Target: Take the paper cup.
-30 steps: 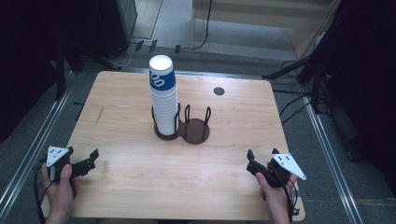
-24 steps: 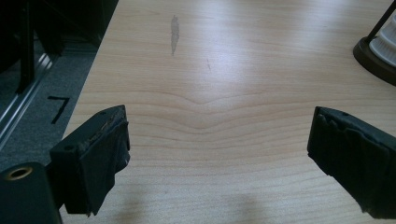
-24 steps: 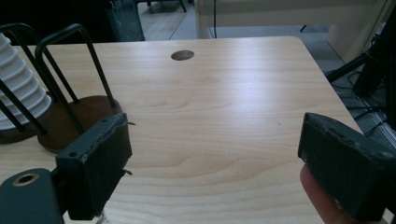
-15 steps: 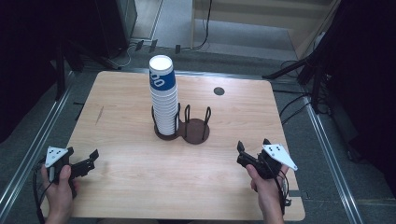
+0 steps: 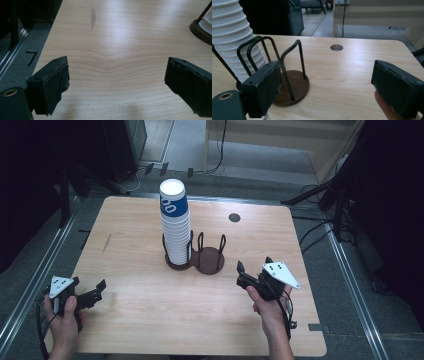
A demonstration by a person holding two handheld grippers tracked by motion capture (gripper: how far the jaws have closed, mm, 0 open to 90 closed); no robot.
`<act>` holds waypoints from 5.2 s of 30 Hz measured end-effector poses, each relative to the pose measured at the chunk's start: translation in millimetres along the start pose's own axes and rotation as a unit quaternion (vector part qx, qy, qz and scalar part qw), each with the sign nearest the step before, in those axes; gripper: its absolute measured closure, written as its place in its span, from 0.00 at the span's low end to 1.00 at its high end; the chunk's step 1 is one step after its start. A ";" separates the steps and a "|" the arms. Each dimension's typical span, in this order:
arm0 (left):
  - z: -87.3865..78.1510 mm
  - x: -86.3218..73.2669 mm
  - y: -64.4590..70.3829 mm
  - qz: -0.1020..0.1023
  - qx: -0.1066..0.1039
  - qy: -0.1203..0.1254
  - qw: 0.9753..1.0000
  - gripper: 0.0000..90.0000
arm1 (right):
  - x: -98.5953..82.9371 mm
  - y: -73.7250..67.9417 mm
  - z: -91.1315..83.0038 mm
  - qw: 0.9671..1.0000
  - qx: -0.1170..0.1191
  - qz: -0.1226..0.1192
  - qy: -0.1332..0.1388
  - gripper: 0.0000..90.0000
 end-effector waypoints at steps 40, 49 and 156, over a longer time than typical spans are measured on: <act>0.5 0.1 0.4 -0.002 -0.001 0.000 1.000 0.07 | 34.8 -72.4 19.0 0.999 0.048 -0.012 0.013 0.11; 0.3 0.1 0.2 -0.002 -0.003 0.001 1.000 0.07 | 50.6 -92.6 22.7 0.998 0.065 -0.012 0.024 0.11; 7.5 0.8 6.0 0.017 0.008 -0.021 1.000 0.16 | 114.9 -201.2 87.4 0.993 0.114 -0.025 0.036 0.18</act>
Point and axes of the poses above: each handheld gripper's, and its own axes: z roughly forward along the jaws, x roughly out of its top, y roughly to its right, the point moved 4 cm from there along z, roughly forward along the jaws, and after that the axes turned 10 degrees about -x, right-handed, at the moved point
